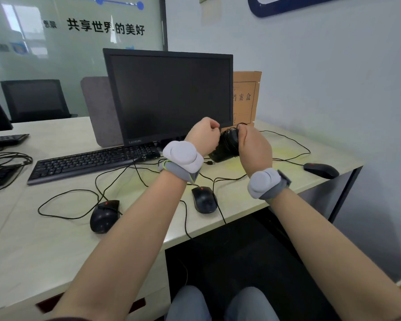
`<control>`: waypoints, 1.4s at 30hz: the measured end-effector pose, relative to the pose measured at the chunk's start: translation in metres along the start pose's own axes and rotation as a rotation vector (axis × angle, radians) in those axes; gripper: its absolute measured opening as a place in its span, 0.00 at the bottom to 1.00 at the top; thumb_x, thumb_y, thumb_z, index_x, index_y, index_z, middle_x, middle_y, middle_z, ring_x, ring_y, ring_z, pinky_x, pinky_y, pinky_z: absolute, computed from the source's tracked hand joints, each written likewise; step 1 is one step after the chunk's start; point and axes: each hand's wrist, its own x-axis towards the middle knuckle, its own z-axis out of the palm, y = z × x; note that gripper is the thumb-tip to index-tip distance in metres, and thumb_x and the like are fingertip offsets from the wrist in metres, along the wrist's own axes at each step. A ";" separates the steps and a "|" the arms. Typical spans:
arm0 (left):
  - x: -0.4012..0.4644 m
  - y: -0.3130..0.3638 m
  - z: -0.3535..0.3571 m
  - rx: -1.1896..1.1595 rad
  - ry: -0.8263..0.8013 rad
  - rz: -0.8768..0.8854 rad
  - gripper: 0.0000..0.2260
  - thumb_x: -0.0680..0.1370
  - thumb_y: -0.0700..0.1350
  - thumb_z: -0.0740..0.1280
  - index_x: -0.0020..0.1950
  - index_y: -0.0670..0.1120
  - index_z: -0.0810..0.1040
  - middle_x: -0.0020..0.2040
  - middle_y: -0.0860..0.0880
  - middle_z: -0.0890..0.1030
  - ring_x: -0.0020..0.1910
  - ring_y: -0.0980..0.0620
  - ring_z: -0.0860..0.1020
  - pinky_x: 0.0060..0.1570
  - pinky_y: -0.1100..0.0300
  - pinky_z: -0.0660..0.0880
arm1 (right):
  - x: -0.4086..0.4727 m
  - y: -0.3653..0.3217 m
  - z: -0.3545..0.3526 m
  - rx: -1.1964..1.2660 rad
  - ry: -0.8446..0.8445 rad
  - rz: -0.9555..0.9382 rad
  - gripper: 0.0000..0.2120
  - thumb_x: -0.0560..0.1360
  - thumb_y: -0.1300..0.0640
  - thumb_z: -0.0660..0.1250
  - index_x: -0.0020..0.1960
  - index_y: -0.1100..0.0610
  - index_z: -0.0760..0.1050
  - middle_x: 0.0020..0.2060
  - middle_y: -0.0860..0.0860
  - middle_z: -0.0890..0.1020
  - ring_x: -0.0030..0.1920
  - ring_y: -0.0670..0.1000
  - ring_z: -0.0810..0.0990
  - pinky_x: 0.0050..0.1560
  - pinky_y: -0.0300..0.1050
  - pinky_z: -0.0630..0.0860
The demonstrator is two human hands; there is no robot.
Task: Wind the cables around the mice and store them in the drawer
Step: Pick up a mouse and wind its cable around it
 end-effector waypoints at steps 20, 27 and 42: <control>-0.020 -0.017 0.033 0.037 0.273 0.146 0.16 0.81 0.44 0.56 0.68 0.46 0.66 0.64 0.46 0.71 0.53 0.47 0.76 0.50 0.59 0.70 | 0.005 0.006 0.006 1.123 -0.128 0.378 0.11 0.78 0.55 0.63 0.56 0.61 0.73 0.43 0.53 0.78 0.32 0.45 0.77 0.39 0.38 0.81; -0.024 -0.038 0.044 -0.149 -0.142 0.200 0.14 0.81 0.46 0.52 0.42 0.53 0.75 0.28 0.54 0.73 0.28 0.57 0.72 0.38 0.62 0.71 | 0.019 0.008 -0.017 1.834 -0.093 0.704 0.14 0.80 0.50 0.58 0.44 0.60 0.73 0.35 0.54 0.75 0.25 0.45 0.74 0.25 0.32 0.74; 0.010 -0.003 -0.003 0.133 -0.303 -0.236 0.06 0.79 0.40 0.59 0.49 0.42 0.75 0.33 0.48 0.72 0.27 0.54 0.64 0.27 0.65 0.63 | 0.006 0.026 -0.040 0.306 -0.636 -0.060 0.15 0.78 0.43 0.56 0.42 0.49 0.77 0.32 0.46 0.75 0.33 0.46 0.72 0.34 0.40 0.66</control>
